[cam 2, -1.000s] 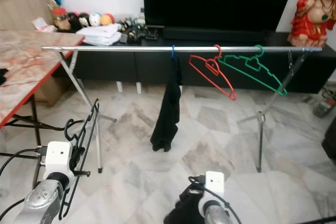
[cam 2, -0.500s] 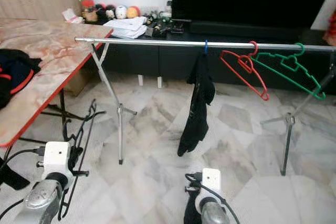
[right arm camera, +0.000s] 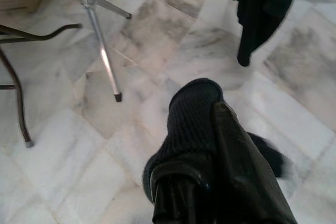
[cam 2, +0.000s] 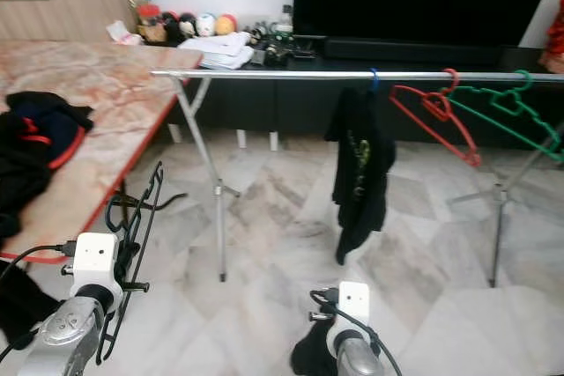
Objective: Hang hanger
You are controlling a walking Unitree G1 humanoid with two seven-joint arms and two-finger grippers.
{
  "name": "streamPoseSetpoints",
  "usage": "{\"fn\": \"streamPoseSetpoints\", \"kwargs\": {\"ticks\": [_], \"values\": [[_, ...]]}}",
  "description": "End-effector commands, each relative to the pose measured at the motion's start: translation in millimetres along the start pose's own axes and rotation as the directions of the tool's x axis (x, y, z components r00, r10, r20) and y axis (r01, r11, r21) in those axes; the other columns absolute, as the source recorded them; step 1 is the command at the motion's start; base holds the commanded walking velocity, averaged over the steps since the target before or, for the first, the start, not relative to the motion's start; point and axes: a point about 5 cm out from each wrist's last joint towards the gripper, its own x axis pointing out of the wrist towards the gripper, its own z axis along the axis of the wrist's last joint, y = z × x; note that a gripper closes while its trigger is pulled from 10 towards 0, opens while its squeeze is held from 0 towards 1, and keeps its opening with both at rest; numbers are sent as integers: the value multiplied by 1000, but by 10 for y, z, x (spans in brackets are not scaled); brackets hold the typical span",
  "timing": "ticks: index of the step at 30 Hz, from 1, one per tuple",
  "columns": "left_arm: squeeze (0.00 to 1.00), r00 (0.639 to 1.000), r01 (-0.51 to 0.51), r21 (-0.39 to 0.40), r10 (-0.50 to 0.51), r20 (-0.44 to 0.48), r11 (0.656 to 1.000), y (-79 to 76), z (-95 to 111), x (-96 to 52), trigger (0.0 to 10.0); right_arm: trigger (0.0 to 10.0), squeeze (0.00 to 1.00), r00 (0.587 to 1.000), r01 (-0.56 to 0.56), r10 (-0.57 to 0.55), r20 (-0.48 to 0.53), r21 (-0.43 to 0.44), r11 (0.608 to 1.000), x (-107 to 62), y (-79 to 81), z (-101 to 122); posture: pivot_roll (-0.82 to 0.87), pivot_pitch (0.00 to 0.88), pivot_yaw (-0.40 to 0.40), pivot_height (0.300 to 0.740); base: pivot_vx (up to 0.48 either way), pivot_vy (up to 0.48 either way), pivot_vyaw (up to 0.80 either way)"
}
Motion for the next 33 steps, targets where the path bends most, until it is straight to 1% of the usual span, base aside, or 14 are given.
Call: {"fn": "streamPoseSetpoints", "kwargs": {"ticks": [1,5,21,28,32,33], "values": [[0,999,36,-12,-37,-6,999,-69,-12,-12,10000,10000,0,1000,19,-19,18,3,1000,-3,-66,27,60,39,55,740,0,0,0],[0,999,43,-22,-43,-1,999,-100,-5,-25,10000,10000,0,1000,21,-21,22,3,1000,1,-68,38,62,44,53,740,-202,0,0],[0,999,43,-24,-43,-2,999,-100,-5,-36,10000,10000,0,999,19,-19,36,6,1000,11,-61,74,65,57,50,740,-270,0,0],[0,999,50,-25,-50,1,998,-116,1,-42,10000,10000,0,999,25,-25,39,4,1000,13,-73,84,65,61,50,740,0,0,0],[0,995,95,-23,-95,-9,995,-146,3,-40,10000,10000,0,999,31,-31,42,3,1000,18,-84,100,65,61,50,740,0,0,0],[0,991,130,-16,-130,-22,991,-171,-5,-41,10000,10000,0,998,33,-33,48,-1,999,25,-87,124,66,59,48,740,0,0,0]]}}
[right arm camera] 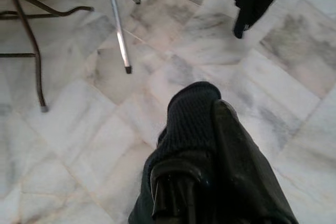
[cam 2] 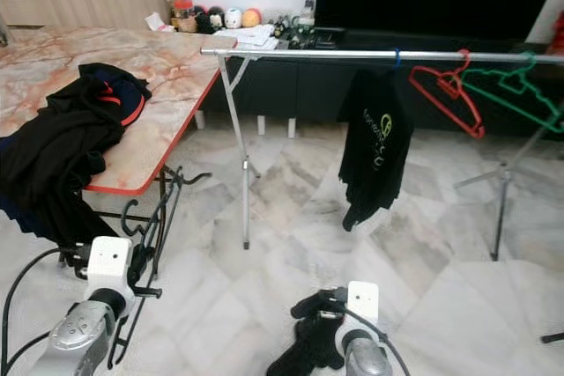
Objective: Hang hanger
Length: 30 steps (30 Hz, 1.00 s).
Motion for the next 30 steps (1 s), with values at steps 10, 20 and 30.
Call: {"fn": "streamPoseSetpoints", "kwargs": {"ticks": [10,20,30], "values": [[0,866,444,217,-355,-351,869,-152,-299,-154,10000,10000,0,995,1,3,95,-38,999,101,15,344,71,62,43,740,0,0,0],[0,658,722,179,-585,-474,668,-237,-183,-182,10000,10000,0,996,-35,51,67,-229,973,206,152,612,78,60,33,740,0,0,0],[0,544,821,60,-745,-386,568,-490,23,-60,10000,10000,0,984,-118,150,95,-281,952,279,376,1000,60,62,33,740,0,0,0]]}}
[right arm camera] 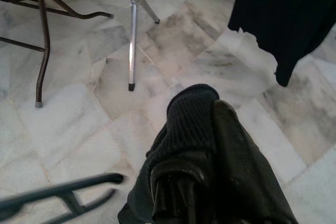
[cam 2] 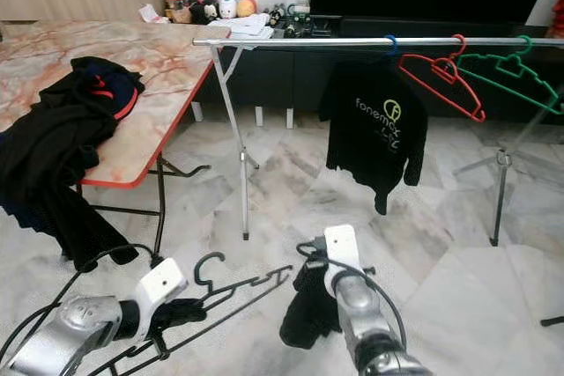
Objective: Hang hanger
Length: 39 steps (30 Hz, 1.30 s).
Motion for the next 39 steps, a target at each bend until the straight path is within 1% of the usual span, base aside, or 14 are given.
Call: {"fn": "streamPoseSetpoints", "kwargs": {"ticks": [1,3,4,9,13,15,19,22,26,27,29,33,34,39], "values": [[0,999,32,-22,-32,7,999,-10,14,21,10000,10000,0,999,-21,21,25,-14,1000,36,51,142,60,62,33,740,0,0,0],[0,997,67,-24,-67,30,997,-25,69,49,10000,10000,0,999,-16,17,29,-19,1000,50,41,204,61,61,29,740,0,0,0],[0,997,67,-24,-67,30,997,-25,69,49,10000,10000,0,999,-16,17,29,-19,1000,50,41,204,61,61,29,740,0,0,0],[0,988,144,-20,-142,62,989,-47,191,83,10000,10000,0,1000,-3,4,21,-27,1000,70,20,278,61,58,28,740,0,0,0],[0,984,169,-19,-167,67,985,-76,207,76,10000,10000,0,1000,1,0,19,-34,999,73,17,288,60,56,27,740,0,0,0],[0,980,196,11,-196,38,981,-107,202,52,10000,10000,0,999,46,-45,10,-34,998,75,-32,300,65,56,25,740,0,0,0],[0,978,206,33,-207,17,978,-124,207,29,10000,10000,0,996,84,-84,8,-17,996,77,-75,319,69,52,25,740,0,0,0],[0,974,225,60,-224,-25,973,-150,188,-11,10000,10000,0,994,112,-112,7,-10,994,78,-109,340,74,49,26,740,0,0,0],[0,973,228,75,-226,-34,971,-163,193,-27,10000,10000,0,990,139,-139,-1,18,990,79,-135,349,77,48,25,740,0,0,0],[0,978,208,82,-206,-33,975,-144,197,-16,10000,10000,0,991,134,-134,0,44,990,83,-125,366,80,48,25,740,0,0,0],[0,992,126,109,-124,-27,986,-53,187,28,10000,10000,0,995,96,-97,16,48,994,94,-64,410,77,48,26,740,0,0,0],[0,999,31,82,-32,11,996,41,225,66,10000,10000,0,997,79,-80,20,46,996,97,-24,415,70,50,26,740,0,0,0],[0,999,-15,70,13,35,997,85,247,90,10000,10000,0,997,79,-80,14,51,996,92,-17,383,68,52,27,740,0,0,0],[0,997,-33,36,31,70,999,95,290,137,10000,10000,0,997,72,-71,-23,83,994,77,8,265,70,55,24,740,0,0,0]]}}
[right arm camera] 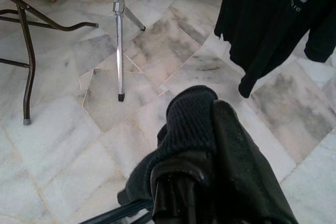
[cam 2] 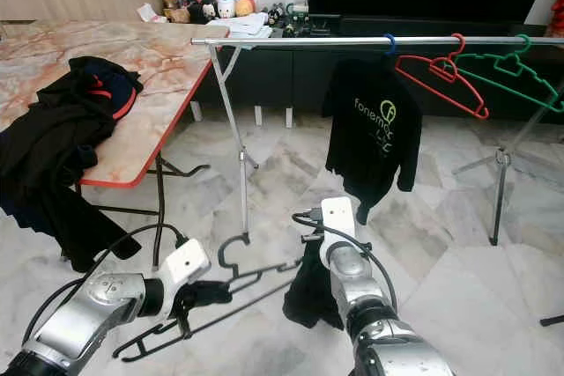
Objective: Hang hanger
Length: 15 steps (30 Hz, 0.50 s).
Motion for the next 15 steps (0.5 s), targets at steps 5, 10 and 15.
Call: {"fn": "streamPoseSetpoints", "kwargs": {"ticks": [5,10,15], "values": [[0,994,-106,-8,106,33,994,106,27,33,10000,10000,0,1000,-12,13,-10,41,999,-7,34,-41,65,58,26,740,0,0,0],[0,994,-101,-24,102,33,995,101,8,47,10000,10000,0,1000,-20,22,-19,72,997,-8,41,-56,68,59,26,740,0,0,0],[0,991,-128,-30,129,44,991,117,12,61,10000,10000,0,997,-71,72,-7,71,995,-7,104,-28,69,60,27,740,0,0,0]]}}
